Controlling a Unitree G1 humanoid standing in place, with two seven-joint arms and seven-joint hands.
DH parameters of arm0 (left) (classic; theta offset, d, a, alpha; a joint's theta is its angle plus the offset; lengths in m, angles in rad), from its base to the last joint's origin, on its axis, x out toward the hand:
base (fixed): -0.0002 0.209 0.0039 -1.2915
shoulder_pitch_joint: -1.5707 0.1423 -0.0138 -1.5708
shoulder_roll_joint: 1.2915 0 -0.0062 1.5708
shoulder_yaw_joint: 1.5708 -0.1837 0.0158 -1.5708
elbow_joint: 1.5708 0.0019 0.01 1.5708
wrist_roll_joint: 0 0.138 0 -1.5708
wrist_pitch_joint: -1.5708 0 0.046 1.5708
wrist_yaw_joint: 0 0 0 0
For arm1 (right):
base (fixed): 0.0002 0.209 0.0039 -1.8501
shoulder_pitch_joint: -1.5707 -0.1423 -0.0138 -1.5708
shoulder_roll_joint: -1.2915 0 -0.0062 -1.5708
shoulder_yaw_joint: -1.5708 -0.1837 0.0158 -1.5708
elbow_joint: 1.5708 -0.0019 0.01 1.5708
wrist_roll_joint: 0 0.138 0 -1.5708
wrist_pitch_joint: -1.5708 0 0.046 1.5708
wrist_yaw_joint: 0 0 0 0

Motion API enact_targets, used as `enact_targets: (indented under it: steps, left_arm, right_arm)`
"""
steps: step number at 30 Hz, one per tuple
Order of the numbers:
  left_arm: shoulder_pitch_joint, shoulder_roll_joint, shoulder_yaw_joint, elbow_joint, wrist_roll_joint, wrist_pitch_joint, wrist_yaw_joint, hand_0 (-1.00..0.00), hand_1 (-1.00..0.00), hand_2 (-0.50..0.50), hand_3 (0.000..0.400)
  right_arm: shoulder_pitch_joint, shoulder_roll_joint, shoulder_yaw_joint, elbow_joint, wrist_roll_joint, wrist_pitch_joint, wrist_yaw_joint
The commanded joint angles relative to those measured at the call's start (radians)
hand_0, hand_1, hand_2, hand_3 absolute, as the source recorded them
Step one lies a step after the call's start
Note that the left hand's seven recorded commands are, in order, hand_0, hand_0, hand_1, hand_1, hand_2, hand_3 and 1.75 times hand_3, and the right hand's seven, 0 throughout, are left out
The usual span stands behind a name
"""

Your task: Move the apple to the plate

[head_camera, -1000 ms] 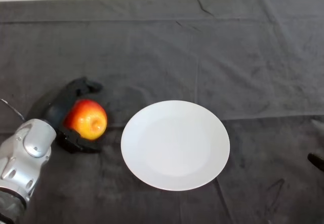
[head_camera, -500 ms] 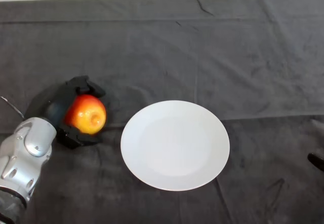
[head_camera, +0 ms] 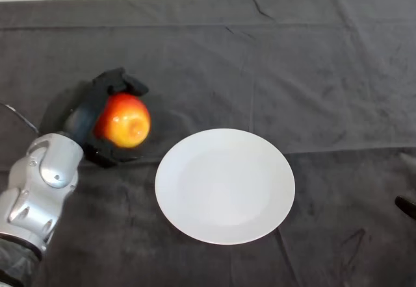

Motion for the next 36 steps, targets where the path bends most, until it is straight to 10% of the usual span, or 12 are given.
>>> enact_targets:
  steps: [1,19,36]
  left_arm:
    - [0.044,-0.01,-0.002,-0.055,-0.001,0.01,0.004,-1.0,-1.0,0.0,0.4]
    - [0.18,0.022,-0.173,-0.355,0.028,0.043,-0.155,-1.0,-1.0,0.0,0.4]
    - [0.189,0.109,-0.259,-0.416,0.088,0.0,-0.33,-1.0,-1.0,0.0,0.4]
  right_arm:
    - [0.027,0.031,-0.0036,0.038,0.0231,0.052,0.0037]
    - [0.028,0.035,-0.0101,0.036,0.0172,0.056,0.0079]
    - [0.028,0.034,-0.0081,0.037,0.019,0.055,0.0067]
